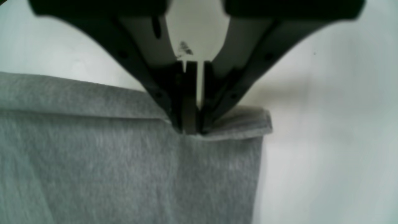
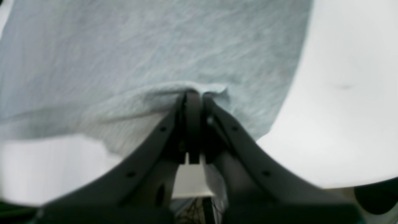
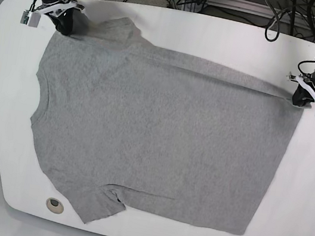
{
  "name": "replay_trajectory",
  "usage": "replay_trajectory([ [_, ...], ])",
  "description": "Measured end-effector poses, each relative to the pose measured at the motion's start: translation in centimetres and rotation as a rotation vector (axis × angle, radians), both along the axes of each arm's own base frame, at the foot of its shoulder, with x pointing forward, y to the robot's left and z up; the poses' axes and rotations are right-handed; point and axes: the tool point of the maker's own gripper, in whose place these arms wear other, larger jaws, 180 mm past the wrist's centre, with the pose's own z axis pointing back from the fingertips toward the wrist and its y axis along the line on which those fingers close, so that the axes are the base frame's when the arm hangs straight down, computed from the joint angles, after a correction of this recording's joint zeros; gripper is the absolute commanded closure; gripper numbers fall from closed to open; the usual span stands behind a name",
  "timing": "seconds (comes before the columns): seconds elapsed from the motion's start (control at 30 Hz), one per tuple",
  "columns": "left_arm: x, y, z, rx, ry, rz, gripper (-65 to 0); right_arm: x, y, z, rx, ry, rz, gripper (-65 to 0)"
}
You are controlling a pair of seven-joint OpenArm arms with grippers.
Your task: Fold the T-shirt properly
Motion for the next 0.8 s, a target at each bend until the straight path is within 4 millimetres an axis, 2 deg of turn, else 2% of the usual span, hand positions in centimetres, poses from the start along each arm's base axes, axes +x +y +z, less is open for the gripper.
replay_trajectory([
  [0.17,2.2,1.0,1.6,0.055,-0.080,0.017,0.0,2.6,-1.8,1.0,-0.046,-0.053,0.011,0.0],
  [0.2,2.1,0.9,1.2,0.050,-0.074,0.026,0.0,3.5,-2.7,1.4,-0.061,-0.077,-0.007,0.0],
  [0.3,1.7,1.2,0.2,0.047,-0.050,0.039,0.0,1.5,-2.2,-0.2,-0.050,-0.005,-0.024,0.0],
  [0.47,2.7,3.3,-0.5,0.085,-0.051,0.092,0.0,3.1,-3.0,0.4,-0.063,-0.057,-0.044,0.0],
  [0.57,2.5,3.4,-1.7,0.086,-0.014,0.086,0.0,2.5,-3.1,-0.4,-0.064,-0.026,-0.051,0.0],
  [0.63,3.4,3.2,-1.3,0.076,-0.038,0.072,0.0,2.7,-3.2,-0.2,-0.066,-0.034,-0.056,0.0],
  [0.73,3.5,3.4,-1.3,0.073,-0.035,0.080,0.0,2.8,-3.2,-0.2,-0.067,-0.034,-0.051,0.0],
  [0.8,3.7,3.4,-1.2,0.067,-0.040,0.089,-2.5,2.8,-3.1,-0.2,-0.068,-0.037,-0.049,0.0],
])
